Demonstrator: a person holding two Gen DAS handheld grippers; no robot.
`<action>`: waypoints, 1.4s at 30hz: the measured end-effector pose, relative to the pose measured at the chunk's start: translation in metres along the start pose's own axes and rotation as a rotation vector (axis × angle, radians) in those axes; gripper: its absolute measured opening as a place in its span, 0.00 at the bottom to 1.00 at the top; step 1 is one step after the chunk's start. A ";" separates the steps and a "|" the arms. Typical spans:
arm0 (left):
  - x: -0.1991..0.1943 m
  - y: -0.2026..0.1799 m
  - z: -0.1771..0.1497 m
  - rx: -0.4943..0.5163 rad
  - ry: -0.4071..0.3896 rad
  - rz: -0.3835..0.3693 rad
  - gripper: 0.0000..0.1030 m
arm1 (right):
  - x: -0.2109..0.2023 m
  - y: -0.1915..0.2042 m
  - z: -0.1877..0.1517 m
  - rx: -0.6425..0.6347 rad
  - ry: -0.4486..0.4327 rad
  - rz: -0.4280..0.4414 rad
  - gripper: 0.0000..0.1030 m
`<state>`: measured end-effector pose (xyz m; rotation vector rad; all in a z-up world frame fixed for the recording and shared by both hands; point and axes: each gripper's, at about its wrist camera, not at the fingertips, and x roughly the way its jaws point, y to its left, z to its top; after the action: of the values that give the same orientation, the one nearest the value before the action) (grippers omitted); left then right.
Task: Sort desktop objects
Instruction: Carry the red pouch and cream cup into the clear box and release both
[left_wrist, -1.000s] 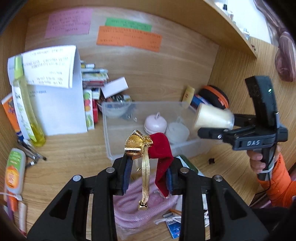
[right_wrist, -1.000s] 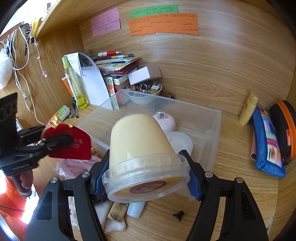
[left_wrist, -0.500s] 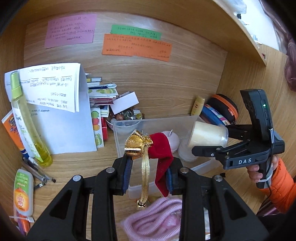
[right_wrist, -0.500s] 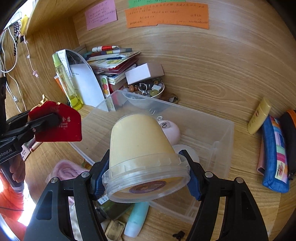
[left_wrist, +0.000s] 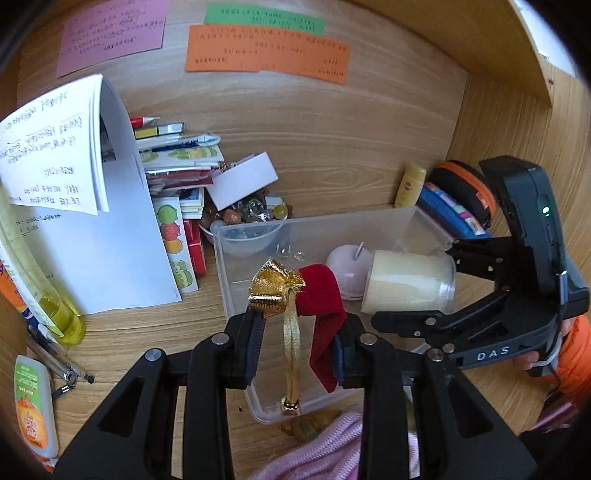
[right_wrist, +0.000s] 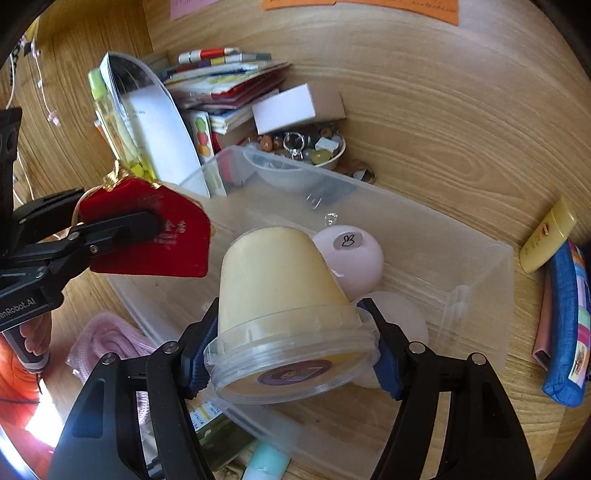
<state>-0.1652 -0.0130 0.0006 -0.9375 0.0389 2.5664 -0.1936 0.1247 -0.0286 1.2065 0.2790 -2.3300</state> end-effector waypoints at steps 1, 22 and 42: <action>0.002 0.000 -0.001 0.005 0.006 0.004 0.30 | 0.002 0.000 0.001 -0.003 0.005 0.002 0.65; 0.011 -0.009 -0.011 0.094 0.037 0.021 0.42 | 0.023 0.011 0.014 -0.013 0.059 -0.014 0.66; -0.011 -0.016 -0.010 0.126 -0.064 0.047 0.85 | -0.020 0.019 0.002 -0.049 -0.005 -0.113 0.66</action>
<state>-0.1452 -0.0040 0.0020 -0.8168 0.2037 2.6008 -0.1756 0.1149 -0.0104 1.1892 0.4101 -2.4067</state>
